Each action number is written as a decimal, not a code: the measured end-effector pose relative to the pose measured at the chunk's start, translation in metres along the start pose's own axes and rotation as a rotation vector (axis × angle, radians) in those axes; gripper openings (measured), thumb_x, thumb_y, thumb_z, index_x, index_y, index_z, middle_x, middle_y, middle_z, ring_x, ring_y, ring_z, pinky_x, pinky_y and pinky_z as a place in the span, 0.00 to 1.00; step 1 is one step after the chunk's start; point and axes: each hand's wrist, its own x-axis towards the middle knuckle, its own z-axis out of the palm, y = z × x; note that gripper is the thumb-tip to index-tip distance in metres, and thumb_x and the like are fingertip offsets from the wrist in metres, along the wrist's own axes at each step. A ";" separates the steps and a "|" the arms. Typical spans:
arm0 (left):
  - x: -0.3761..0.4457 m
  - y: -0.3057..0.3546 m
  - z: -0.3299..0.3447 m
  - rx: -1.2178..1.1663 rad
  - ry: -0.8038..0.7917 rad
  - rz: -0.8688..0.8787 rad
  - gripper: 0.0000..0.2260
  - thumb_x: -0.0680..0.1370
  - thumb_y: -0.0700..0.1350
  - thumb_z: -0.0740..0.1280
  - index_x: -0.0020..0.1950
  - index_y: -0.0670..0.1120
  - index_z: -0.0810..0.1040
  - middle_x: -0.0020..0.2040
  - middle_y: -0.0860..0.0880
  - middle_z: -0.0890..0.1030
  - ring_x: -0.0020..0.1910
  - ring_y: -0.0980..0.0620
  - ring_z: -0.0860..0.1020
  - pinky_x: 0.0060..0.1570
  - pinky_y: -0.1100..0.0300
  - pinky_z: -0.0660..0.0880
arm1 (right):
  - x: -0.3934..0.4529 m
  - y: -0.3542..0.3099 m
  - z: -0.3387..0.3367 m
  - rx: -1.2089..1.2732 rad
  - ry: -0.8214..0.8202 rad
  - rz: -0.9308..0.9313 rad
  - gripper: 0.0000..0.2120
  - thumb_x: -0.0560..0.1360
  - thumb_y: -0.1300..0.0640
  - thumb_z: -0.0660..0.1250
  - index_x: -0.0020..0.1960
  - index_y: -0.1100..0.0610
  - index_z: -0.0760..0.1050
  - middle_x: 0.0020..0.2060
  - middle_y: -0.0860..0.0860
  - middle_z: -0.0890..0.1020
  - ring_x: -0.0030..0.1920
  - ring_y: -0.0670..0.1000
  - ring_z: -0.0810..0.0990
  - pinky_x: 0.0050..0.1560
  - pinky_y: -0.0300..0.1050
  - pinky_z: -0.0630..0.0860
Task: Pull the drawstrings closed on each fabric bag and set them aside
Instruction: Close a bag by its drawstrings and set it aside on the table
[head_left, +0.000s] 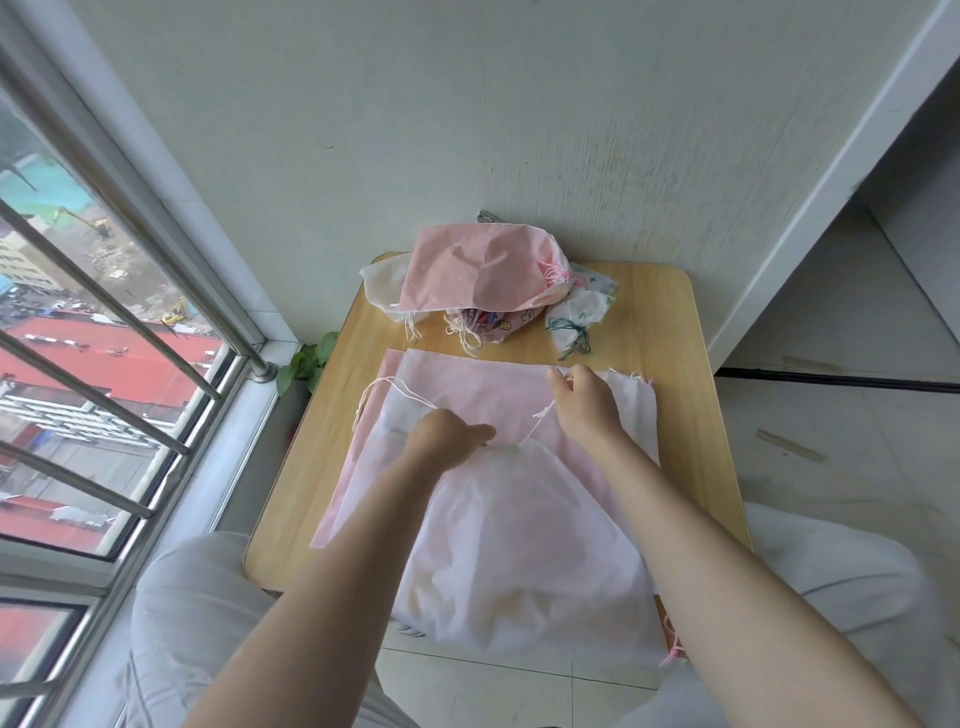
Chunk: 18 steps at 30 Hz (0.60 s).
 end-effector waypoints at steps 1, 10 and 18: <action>-0.001 0.003 0.000 -0.040 -0.032 0.003 0.15 0.73 0.51 0.69 0.30 0.44 0.76 0.30 0.48 0.74 0.32 0.48 0.74 0.39 0.57 0.73 | 0.000 -0.001 0.000 0.012 0.006 -0.006 0.14 0.83 0.48 0.56 0.47 0.59 0.68 0.41 0.51 0.75 0.43 0.53 0.73 0.40 0.44 0.65; -0.012 -0.005 0.002 -0.627 0.009 0.003 0.07 0.72 0.41 0.72 0.35 0.44 0.80 0.29 0.51 0.74 0.27 0.56 0.69 0.24 0.69 0.64 | 0.001 -0.002 -0.009 0.088 0.192 -0.155 0.21 0.74 0.58 0.67 0.66 0.55 0.69 0.62 0.51 0.69 0.57 0.53 0.72 0.53 0.46 0.70; -0.013 -0.007 0.006 -0.919 -0.013 -0.016 0.09 0.77 0.42 0.68 0.40 0.42 0.84 0.40 0.46 0.84 0.40 0.50 0.79 0.48 0.61 0.78 | -0.024 -0.011 0.006 -0.112 -0.349 0.085 0.22 0.75 0.38 0.61 0.34 0.56 0.70 0.30 0.49 0.74 0.35 0.52 0.76 0.39 0.45 0.70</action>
